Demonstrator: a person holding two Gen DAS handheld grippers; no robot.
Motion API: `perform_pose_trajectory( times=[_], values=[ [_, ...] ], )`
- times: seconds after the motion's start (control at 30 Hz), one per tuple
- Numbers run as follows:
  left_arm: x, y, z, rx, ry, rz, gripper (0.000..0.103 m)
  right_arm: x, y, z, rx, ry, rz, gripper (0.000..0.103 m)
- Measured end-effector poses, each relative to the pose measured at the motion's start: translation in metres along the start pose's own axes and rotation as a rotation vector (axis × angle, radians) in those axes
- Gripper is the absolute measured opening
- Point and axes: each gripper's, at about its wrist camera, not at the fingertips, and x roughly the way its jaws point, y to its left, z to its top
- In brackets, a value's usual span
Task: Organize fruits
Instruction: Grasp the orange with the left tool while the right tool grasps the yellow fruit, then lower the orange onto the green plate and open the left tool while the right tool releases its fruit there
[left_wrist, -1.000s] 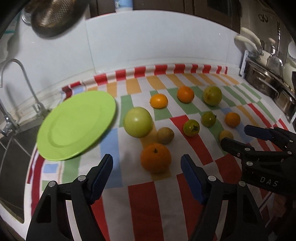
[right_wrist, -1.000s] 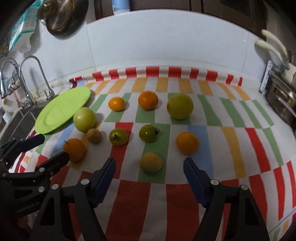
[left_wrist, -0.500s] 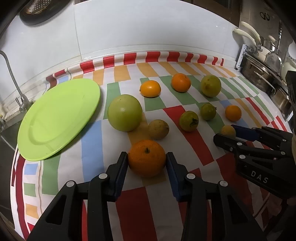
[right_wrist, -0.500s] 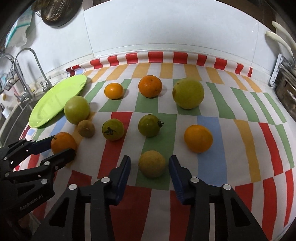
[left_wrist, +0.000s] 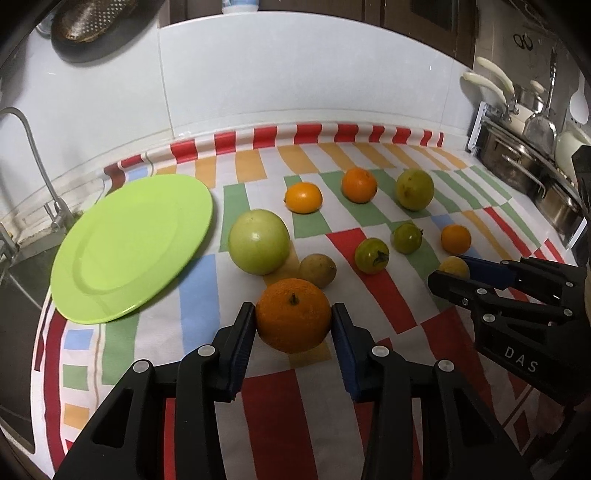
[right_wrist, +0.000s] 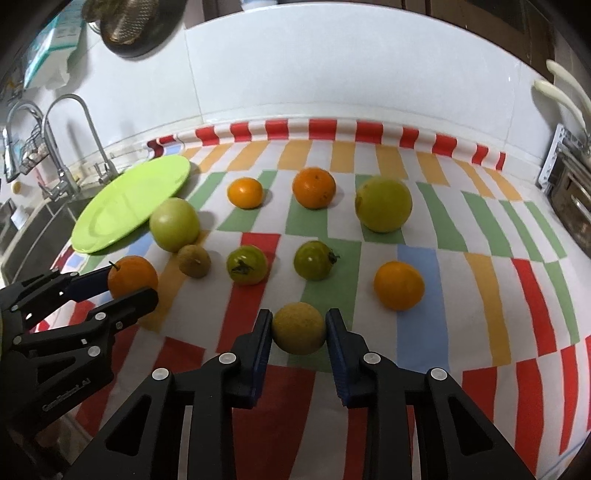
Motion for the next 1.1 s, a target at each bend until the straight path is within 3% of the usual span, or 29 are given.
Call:
perform_pose_trajectory(
  times=[0.57,0.83,1.1],
  values=[
    [-0.056,0.056,0.021,-0.085,-0.108,0.102,0.041,-0.038,0.061,0.042,-0.126,-0.159,0.135,0.031],
    [-0.06,0.101,0.043,-0.098,-0.13,0.165,0.041,-0.026,0.105,0.083,-0.206,-0.213,0.201,0.031],
    [-0.037,0.15,0.058,-0.109,-0.115,0.198,0.041,0.009,0.14,0.125,-0.248,-0.193,0.253,0.031]
  ],
)
